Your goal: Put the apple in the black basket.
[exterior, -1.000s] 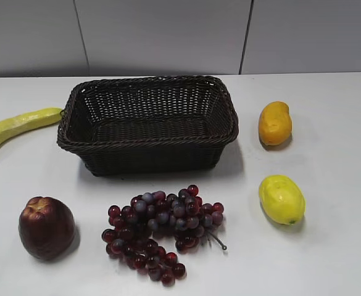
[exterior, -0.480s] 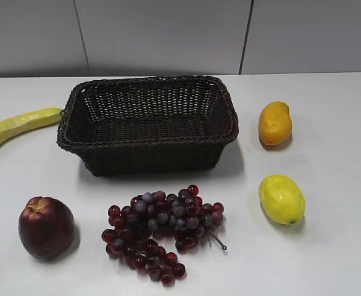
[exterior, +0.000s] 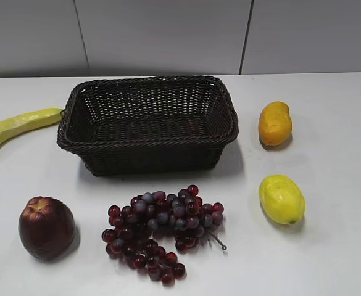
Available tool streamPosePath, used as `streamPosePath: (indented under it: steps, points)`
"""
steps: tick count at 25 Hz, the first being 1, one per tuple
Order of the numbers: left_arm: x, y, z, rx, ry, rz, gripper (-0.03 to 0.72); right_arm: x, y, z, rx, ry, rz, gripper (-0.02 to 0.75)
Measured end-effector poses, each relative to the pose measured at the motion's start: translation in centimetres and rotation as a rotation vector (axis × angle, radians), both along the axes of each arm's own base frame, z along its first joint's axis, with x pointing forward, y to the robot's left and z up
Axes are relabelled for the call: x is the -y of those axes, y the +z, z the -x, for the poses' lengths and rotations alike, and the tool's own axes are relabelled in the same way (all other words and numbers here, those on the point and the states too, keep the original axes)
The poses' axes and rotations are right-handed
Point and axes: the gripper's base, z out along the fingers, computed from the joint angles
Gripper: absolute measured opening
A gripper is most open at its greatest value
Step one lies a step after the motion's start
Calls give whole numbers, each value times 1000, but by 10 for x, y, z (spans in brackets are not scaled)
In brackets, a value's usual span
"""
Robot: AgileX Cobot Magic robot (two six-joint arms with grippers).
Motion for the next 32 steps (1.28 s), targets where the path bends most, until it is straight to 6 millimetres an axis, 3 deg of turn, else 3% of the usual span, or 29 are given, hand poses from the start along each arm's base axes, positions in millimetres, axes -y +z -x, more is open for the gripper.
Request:
streamPosePath:
  steps: [8,16,24,27,32]
  points:
    - [0,22,-56,-200,1,13,594,0,0,0,-1,0,0,571]
    - [11,19,-121,-459,-76,29,594,0,0,0,0,0,0,571]
    - [57,9,-177,-617,-259,-96,594,0,0,0,0,0,0,571]
    - [78,-4,-197,-688,-306,-160,594,0,0,0,-1,0,0,571]
    - [113,-27,-213,-793,-389,-232,594,0,0,0,-1,0,0,571]
